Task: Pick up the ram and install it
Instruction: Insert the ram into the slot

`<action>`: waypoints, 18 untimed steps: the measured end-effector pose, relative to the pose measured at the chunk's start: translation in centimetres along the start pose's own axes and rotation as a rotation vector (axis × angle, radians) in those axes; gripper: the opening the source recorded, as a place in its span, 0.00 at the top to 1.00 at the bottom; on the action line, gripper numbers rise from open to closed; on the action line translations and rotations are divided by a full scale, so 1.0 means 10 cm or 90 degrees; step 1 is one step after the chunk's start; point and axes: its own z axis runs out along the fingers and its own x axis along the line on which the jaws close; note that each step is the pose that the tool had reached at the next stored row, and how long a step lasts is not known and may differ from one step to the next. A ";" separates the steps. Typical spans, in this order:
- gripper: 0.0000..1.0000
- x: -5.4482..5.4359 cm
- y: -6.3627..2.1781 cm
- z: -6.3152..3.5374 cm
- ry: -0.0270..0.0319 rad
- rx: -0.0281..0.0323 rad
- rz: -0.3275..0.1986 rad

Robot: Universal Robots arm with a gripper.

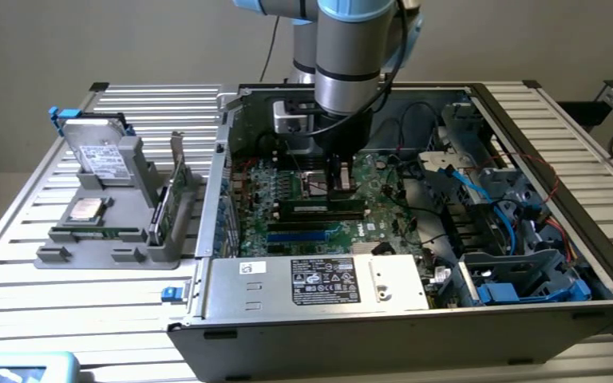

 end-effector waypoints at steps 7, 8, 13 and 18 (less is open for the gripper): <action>0.86 0.00 0.005 0.004 0.0005 0.0058 0.001; 0.86 0.00 0.006 0.007 0.0004 0.0064 0.001; 0.86 0.00 0.016 0.019 0.0008 0.0083 0.001; 0.86 -0.01 0.027 0.027 0.0011 0.0099 0.001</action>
